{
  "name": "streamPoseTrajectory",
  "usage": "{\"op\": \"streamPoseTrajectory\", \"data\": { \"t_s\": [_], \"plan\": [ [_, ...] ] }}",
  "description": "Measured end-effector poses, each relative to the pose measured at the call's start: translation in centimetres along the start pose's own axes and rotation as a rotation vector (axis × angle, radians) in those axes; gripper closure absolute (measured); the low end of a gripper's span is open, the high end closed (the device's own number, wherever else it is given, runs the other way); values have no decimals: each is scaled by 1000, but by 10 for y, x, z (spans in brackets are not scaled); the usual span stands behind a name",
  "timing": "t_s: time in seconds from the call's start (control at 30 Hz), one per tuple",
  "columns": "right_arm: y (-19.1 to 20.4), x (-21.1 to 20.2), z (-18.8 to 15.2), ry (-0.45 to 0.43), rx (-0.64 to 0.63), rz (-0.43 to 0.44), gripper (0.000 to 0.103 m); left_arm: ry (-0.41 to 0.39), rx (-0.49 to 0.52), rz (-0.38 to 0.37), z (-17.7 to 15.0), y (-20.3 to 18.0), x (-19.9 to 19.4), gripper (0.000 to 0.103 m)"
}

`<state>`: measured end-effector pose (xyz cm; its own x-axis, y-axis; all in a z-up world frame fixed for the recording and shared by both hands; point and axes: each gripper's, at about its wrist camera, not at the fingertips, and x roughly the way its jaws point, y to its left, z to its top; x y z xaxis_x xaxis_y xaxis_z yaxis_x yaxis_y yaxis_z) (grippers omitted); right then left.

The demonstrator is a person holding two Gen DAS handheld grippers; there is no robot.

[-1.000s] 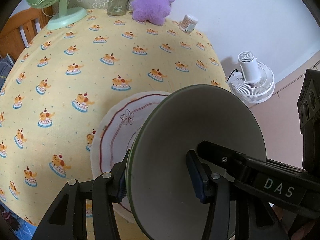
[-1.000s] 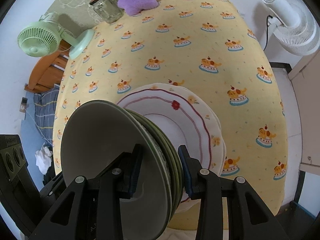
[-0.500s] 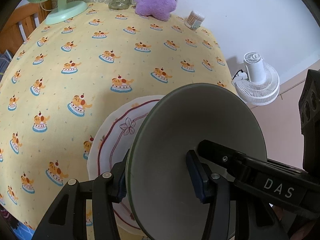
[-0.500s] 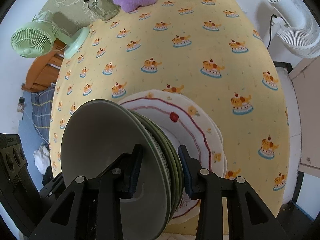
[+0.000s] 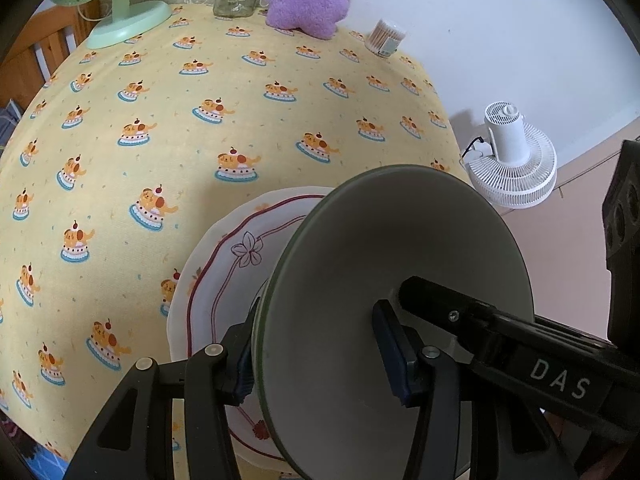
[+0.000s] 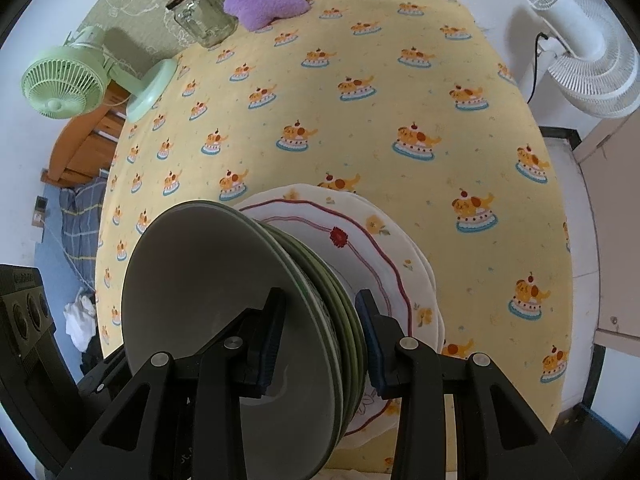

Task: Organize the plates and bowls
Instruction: 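Lower the bowl stack onto the floral plates and open both grippers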

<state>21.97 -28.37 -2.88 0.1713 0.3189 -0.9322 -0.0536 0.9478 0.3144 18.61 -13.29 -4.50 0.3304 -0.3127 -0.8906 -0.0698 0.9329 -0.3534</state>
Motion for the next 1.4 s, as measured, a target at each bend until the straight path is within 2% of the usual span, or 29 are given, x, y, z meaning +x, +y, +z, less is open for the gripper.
{"op": "streamPoseTrajectory", "data": {
  "t_s": [0.1, 0.17, 0.23, 0.3, 0.37, 0.53, 0.73, 0.87, 1.03, 1.23, 1.4],
  "plan": [
    [-1, -2, -1, -11, 2, 4, 62, -16, 4, 22, -2, -1, -3, 48],
    [-1, -3, -3, -16, 0, 4, 61, -17, 6, 31, -4, -1, -5, 41],
    [-3, -5, -4, -23, 4, -4, 58, -24, 5, 43, -5, -2, -7, 36],
    [-5, -8, -6, -34, 13, -12, 48, -35, 2, 51, -8, -2, -10, 32],
    [-8, -11, -9, -48, 17, -17, 45, -48, 2, 66, -10, -3, -13, 27],
    [-7, -23, -16, -105, -19, -29, 39, -84, -3, 70, -16, -2, -21, 21],
    [1, -40, -24, -173, -90, -51, 37, -140, 19, 115, -24, -8, -39, 19],
    [4, -55, -32, -225, -95, -57, 30, -204, 44, 128, -30, -10, -57, 18],
    [19, -74, -49, -315, -117, -95, 28, -273, 96, 148, -38, -9, -79, 18],
    [48, -90, -76, -418, -110, -121, 28, -353, 115, 139, -53, 19, -109, 14],
    [74, -92, -101, -499, -100, -171, 28, -423, 143, 179, -67, 50, -135, 10]
  ]
}}
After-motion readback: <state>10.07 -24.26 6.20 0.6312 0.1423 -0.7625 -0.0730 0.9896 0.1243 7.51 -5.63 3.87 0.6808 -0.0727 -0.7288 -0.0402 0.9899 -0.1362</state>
